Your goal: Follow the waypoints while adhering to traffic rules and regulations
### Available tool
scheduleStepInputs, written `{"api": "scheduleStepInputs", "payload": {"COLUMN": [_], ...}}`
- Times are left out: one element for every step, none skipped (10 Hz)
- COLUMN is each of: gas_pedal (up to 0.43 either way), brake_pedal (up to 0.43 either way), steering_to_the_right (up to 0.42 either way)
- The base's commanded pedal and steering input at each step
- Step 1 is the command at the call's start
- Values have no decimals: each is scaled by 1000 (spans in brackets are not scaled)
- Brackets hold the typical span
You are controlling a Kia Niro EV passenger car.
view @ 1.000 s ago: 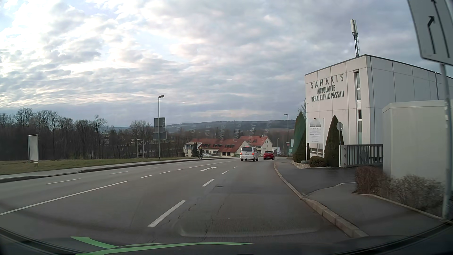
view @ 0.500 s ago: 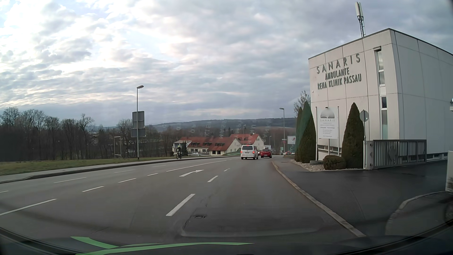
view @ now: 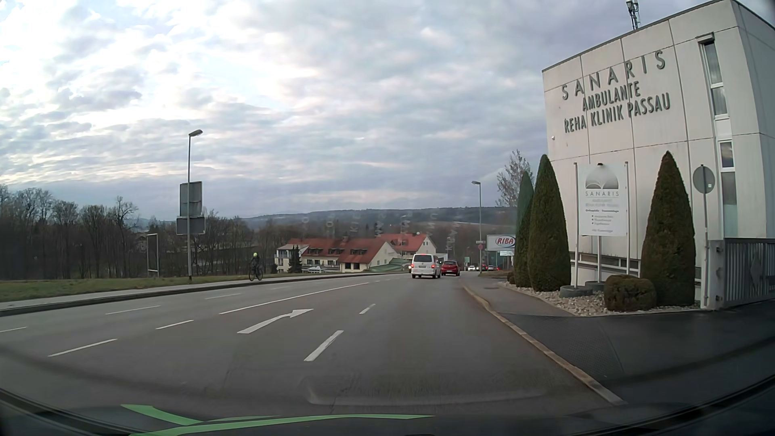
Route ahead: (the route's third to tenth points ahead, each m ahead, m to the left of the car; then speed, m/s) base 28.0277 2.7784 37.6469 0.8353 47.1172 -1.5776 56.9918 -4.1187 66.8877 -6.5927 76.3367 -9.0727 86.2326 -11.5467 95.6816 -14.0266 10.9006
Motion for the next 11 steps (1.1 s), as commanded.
{"api": "scheduleStepInputs", "payload": {"gas_pedal": [0, 0, 0, 0, 0, 0, 0, 0, 0, 0, 0], "brake_pedal": [0, 0, 0, 0, 0, 0, 0, 0, 0, 0, 0], "steering_to_the_right": [29, 28, 27, 23, 23, 23, 23, 23, 23, 23, 23]}}
